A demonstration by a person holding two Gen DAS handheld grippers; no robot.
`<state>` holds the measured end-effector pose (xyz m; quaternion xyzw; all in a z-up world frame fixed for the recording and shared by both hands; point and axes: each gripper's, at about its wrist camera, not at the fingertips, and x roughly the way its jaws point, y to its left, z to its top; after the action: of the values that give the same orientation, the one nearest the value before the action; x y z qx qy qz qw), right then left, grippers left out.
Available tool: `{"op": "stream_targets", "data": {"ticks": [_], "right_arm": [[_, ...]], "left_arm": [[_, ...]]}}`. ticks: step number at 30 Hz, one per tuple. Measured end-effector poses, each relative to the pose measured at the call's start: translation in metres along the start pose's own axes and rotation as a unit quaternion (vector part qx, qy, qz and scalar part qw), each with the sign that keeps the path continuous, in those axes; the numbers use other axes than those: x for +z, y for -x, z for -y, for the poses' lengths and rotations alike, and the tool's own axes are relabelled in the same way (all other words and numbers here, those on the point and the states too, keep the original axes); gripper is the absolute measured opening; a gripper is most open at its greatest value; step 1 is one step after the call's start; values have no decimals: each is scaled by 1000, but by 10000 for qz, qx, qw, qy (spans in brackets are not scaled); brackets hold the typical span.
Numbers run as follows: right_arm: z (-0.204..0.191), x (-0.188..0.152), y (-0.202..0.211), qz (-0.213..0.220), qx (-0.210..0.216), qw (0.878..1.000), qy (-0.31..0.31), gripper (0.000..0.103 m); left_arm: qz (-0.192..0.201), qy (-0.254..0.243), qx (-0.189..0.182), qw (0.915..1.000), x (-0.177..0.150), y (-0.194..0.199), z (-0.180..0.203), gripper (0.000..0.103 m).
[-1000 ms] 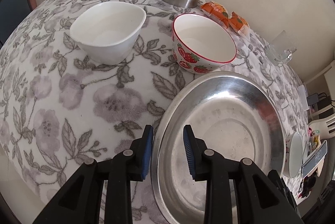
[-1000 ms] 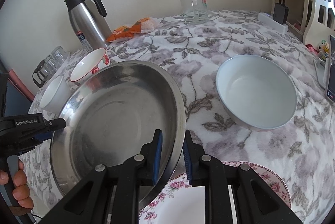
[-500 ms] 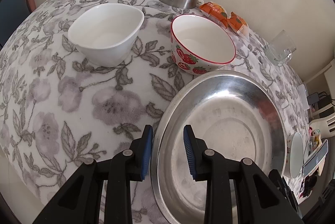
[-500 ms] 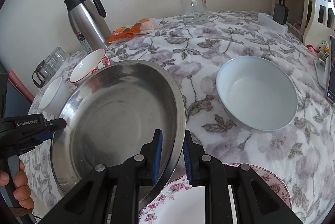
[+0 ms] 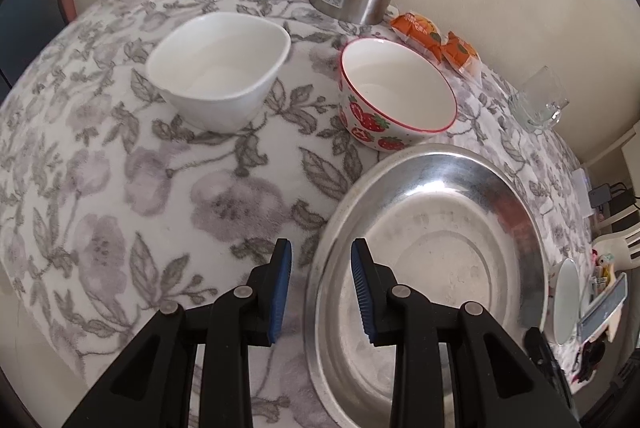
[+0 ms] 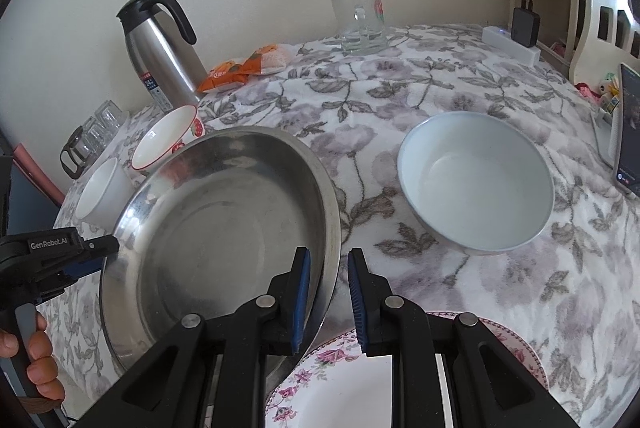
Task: Organize plates and bowls
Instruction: 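Open both tools to release the basin rim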
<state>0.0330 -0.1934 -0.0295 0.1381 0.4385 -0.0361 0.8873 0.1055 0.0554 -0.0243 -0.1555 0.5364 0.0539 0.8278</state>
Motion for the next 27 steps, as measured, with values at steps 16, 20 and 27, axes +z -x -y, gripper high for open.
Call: {"op": "stream_targets", "data": {"ticks": [16, 20, 27], "right_arm": [[-9, 3, 11, 300, -78, 9994, 176, 75], [-12, 2, 11, 313, -112, 9991, 257, 88], [-18, 2, 12, 387, -110, 9982, 448, 103]], "left_arm": [[236, -56, 371, 9990, 1, 9, -1, 78], [353, -125, 476, 9982, 1, 12, 1, 83], [649, -208, 689, 9953, 2, 19, 1, 90]]}}
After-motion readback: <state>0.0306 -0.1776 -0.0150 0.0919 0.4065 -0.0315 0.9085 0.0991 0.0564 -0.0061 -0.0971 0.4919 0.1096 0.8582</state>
